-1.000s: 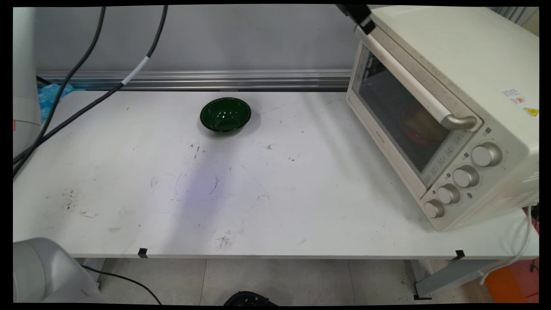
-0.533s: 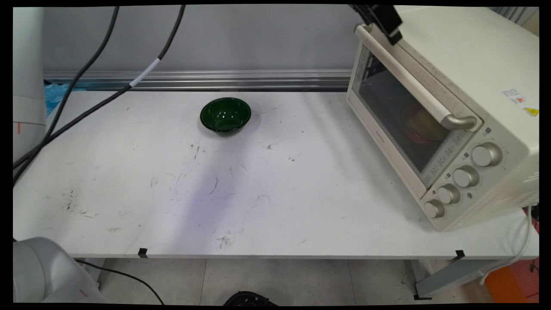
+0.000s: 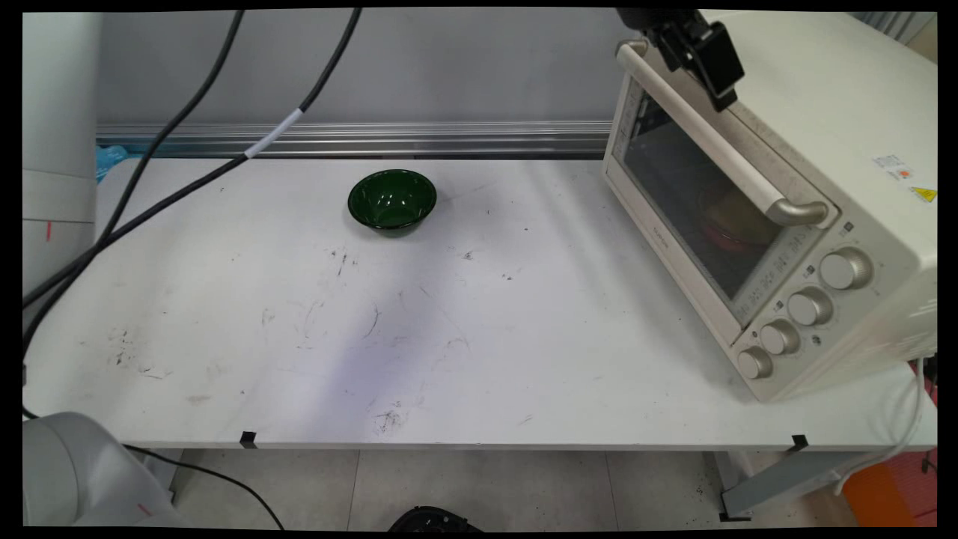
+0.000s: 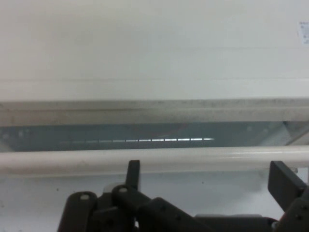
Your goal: Open the oven
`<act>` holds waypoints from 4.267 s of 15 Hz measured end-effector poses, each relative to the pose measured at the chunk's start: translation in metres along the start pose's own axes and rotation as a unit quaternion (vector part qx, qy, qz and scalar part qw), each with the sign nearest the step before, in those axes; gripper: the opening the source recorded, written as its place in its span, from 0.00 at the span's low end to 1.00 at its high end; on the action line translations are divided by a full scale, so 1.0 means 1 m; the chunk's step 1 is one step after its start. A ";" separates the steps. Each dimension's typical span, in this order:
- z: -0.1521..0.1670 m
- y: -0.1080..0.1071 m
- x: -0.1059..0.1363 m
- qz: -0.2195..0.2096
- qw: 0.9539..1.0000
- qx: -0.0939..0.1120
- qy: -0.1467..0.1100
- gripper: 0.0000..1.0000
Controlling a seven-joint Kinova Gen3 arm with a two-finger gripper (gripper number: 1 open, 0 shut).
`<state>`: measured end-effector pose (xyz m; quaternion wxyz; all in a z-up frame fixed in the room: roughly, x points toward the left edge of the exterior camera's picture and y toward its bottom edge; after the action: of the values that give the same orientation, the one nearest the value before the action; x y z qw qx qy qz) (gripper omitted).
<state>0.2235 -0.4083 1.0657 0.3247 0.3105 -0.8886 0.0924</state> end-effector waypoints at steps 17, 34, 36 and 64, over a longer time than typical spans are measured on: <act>0.052 0.029 0.026 0.018 0.999 0.016 -0.028 0.00; 0.079 0.033 0.015 0.009 0.998 0.026 -0.065 0.00; 0.078 0.032 0.011 0.009 0.997 0.027 -0.071 0.00; 0.069 0.015 -0.095 -0.020 0.996 0.020 -0.080 0.00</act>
<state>0.2347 -0.3751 0.9528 0.2484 0.3413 -0.9031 0.0790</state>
